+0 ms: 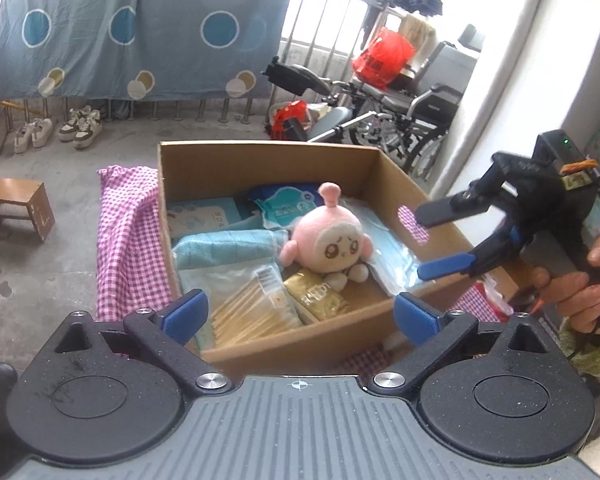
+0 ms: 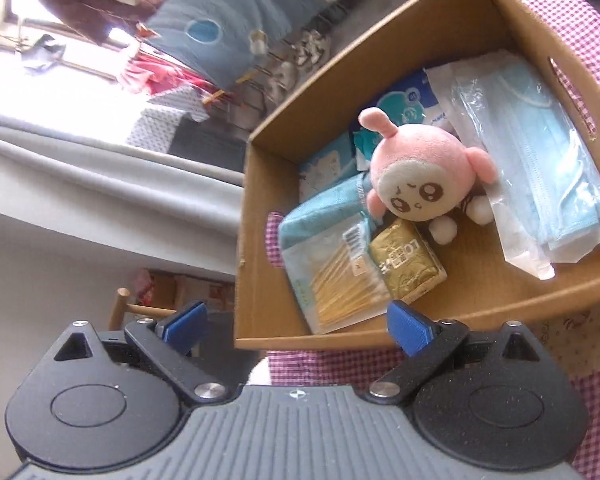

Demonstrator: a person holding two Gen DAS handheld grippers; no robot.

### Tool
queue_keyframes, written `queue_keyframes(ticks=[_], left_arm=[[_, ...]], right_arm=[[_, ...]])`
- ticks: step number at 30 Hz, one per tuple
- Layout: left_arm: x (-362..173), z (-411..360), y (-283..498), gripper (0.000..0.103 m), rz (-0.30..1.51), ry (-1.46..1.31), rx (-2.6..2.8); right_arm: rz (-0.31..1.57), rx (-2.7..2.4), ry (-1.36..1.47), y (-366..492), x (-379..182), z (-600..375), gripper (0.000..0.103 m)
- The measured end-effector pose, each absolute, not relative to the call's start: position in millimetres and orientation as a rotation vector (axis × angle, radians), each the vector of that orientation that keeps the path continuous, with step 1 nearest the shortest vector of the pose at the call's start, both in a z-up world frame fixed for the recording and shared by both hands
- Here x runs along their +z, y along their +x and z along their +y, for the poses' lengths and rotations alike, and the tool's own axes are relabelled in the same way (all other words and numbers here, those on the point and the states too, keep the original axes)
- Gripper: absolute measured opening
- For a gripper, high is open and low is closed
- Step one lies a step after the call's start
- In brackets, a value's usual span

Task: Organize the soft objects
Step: 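Move the right gripper back behind the box to the white tape roll, then grasp the white tape roll with the right gripper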

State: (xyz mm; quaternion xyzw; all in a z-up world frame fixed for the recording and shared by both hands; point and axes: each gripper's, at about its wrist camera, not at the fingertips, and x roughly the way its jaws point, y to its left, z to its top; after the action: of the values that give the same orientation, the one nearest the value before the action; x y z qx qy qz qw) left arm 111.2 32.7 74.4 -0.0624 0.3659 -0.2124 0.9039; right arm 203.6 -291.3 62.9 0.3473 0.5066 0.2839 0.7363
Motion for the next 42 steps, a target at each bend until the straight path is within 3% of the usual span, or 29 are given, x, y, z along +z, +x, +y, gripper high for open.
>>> queue_keyframes(ticks=[10, 15, 17, 22, 25, 30, 34, 42], left_arm=[[46.1, -47.0, 76.4, 0.1, 0.837, -0.008, -0.633], [15.6, -90.9, 72.2, 0.095, 0.886, 0.135, -0.68], [5.6, -104.8, 73.1, 0.089, 0.879, 0.188, -0.677], [-16.8, -130.0, 86.8, 0.069, 0.873, 0.273, -0.655], [-24.9, -138.5, 100.1, 0.062, 0.901, 0.271, -0.65], [-38.1, -155.7, 111.9, 0.06, 0.91, 0.321, -0.641], [-47.4, -164.8, 117.9, 0.059, 0.931, 0.35, -0.653], [-58.8, -175.1, 123.7, 0.057, 0.946, 0.374, -0.669]], right_arm=[[0.93, 0.571, 0.715, 119.7, 60.0, -333.3, 0.096], [0.947, 0.433, 0.647, 103.7, 19.4, -341.2, 0.079], [0.963, 0.396, 0.612, 105.3, 4.0, -340.0, 0.068], [0.96, 0.369, 0.495, 115.3, -20.2, -333.4, 0.057], [0.917, 0.365, 0.387, 122.2, -23.4, -327.3, 0.053], [0.877, 0.403, 0.25, 129.1, -26.2, -316.7, 0.05], [0.839, 0.434, 0.172, 129.8, -28.4, -309.3, 0.04], [0.797, 0.476, 0.181, 128.1, -33.0, -308.8, 0.037]])
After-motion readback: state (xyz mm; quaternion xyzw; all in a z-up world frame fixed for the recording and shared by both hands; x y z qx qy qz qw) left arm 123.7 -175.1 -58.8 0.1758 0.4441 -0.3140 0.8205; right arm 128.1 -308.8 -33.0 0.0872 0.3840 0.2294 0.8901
